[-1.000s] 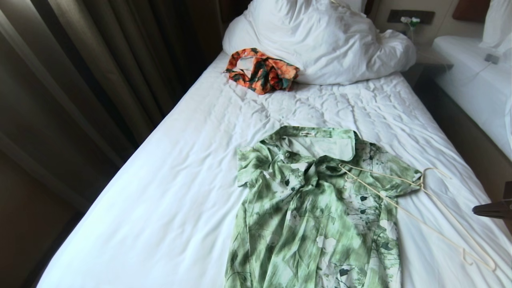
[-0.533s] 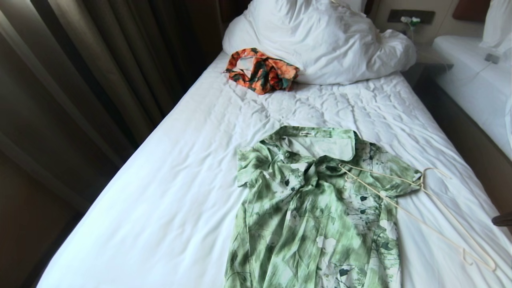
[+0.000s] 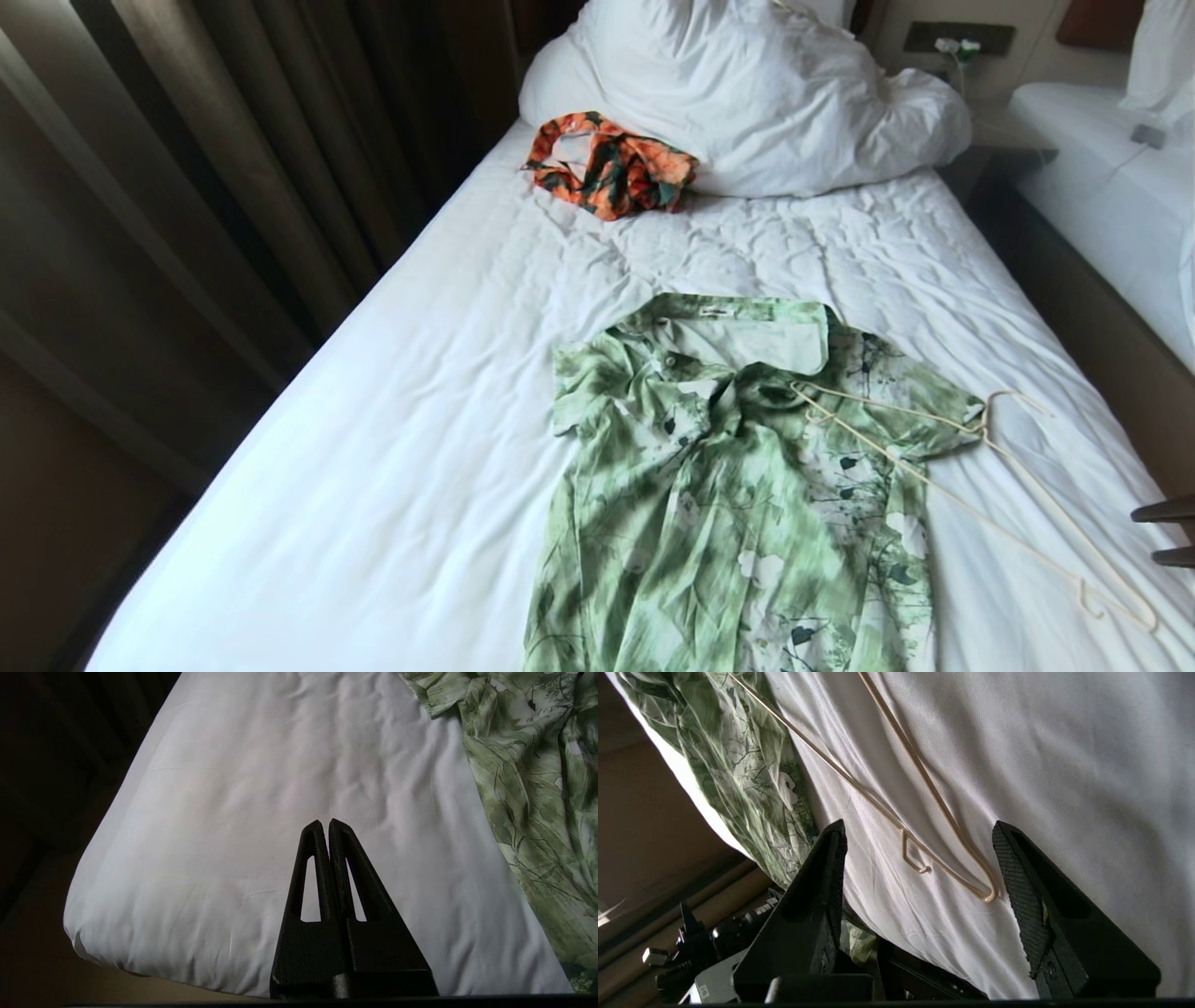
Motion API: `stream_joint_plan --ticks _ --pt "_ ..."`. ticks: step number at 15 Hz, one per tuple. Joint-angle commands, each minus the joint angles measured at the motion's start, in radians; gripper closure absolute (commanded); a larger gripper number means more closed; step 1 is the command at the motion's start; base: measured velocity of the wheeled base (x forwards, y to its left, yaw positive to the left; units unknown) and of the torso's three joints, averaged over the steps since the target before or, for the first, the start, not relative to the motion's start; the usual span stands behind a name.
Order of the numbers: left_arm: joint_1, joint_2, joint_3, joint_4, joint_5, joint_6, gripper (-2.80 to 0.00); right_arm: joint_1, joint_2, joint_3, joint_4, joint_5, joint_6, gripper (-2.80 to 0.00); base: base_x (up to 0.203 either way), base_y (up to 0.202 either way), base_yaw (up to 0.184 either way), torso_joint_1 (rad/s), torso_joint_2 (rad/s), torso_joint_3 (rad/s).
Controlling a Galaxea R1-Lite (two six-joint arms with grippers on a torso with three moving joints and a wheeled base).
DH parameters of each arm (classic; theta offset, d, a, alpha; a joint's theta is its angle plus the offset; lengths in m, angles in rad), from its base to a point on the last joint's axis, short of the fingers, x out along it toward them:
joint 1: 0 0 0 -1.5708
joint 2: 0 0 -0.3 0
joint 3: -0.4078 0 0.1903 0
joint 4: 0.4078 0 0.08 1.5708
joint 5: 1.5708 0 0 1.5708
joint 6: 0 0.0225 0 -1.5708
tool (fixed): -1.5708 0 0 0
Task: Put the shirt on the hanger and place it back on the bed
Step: Lift the shirt and hanger
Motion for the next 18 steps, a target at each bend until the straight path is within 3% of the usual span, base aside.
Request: stream_joint_plan --ticks 1,2,5,18 --pt "0.000 0.001 0.000 0.001 0.000 0.000 0.00 0.001 0.031 0.001 0.013 0.142 -0.031 -2.80 0.000 0.000 0.000 0.000 0.00 0.000" --pt "0.000 0.001 0.000 0.001 0.000 0.000 0.00 0.015 0.034 0.001 0.014 0.199 -0.041 -2.80 0.000 0.000 0.000 0.000 0.00 0.000" --pt "0.000 0.001 0.000 0.001 0.000 0.000 0.00 0.063 0.041 0.004 0.009 0.231 -0.044 -2.80 0.000 0.000 0.000 0.000 0.00 0.000" --pt "0.000 0.001 0.000 0.001 0.000 0.000 0.00 0.201 0.085 0.010 -0.114 0.242 -0.038 -2.80 0.000 0.000 0.000 0.000 0.00 0.000"
